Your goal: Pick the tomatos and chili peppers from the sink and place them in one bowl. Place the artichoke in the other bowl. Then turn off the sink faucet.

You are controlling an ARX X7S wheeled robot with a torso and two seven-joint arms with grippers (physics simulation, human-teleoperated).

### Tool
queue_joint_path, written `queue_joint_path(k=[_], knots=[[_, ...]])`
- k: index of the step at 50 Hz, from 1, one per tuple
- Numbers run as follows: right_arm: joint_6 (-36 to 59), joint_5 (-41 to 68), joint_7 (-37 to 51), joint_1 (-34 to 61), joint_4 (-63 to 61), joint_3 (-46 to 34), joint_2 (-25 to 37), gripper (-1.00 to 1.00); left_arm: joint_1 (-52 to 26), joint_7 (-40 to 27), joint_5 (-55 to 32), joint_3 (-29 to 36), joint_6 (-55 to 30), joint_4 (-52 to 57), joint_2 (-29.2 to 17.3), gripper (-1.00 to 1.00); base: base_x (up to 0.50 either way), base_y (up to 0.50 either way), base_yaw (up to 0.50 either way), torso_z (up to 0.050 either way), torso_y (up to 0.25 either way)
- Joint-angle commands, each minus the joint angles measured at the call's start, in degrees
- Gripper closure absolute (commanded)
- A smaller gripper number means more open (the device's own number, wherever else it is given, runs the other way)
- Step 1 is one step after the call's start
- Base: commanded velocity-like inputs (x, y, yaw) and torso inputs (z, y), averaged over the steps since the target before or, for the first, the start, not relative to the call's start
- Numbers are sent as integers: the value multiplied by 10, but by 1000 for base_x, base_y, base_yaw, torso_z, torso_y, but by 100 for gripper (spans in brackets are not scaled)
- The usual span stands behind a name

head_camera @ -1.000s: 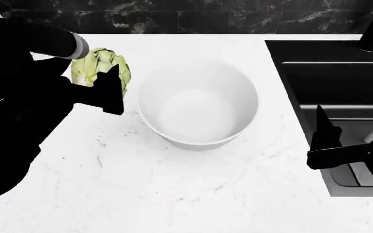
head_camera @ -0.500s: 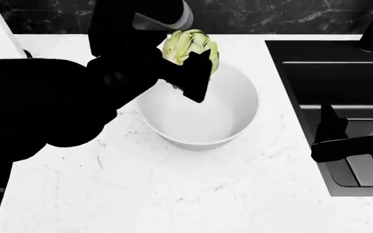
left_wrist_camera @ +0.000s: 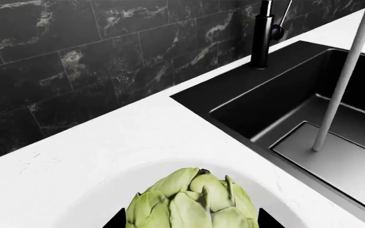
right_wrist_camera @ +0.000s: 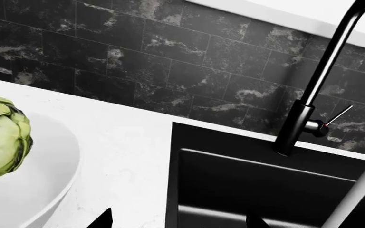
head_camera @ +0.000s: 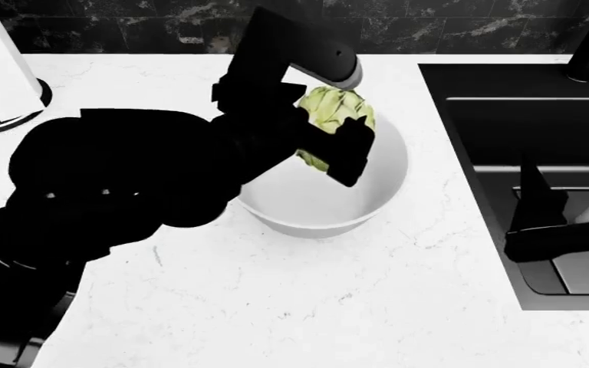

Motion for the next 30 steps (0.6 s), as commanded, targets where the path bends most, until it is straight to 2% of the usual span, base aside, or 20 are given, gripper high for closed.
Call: queue_joint_path(k=[1,20,26,27,30], knots=[[-1,-18,-11,-27,-5,21,-14,-100,13,31,39,17,31,-51,16,100,0,0,0,0,0],[0,-27,-16,-39,-3,19,-19,-100,17,37,48,33,26,-77,13,100,0,0,0,0,1],[-1,-45,-28,-71,-3,44,-29,-100,12,36,46,33,24,-83,15,100,0,0,0,0,2],[-1,-43,-27,-70,-2,42,-30,-100,9,35,45,33,21,-83,16,-100,0,0,0,0,0],[-1,-44,-26,-65,-1,37,-29,-100,5,35,43,30,21,-85,16,-100,0,0,0,0,0]])
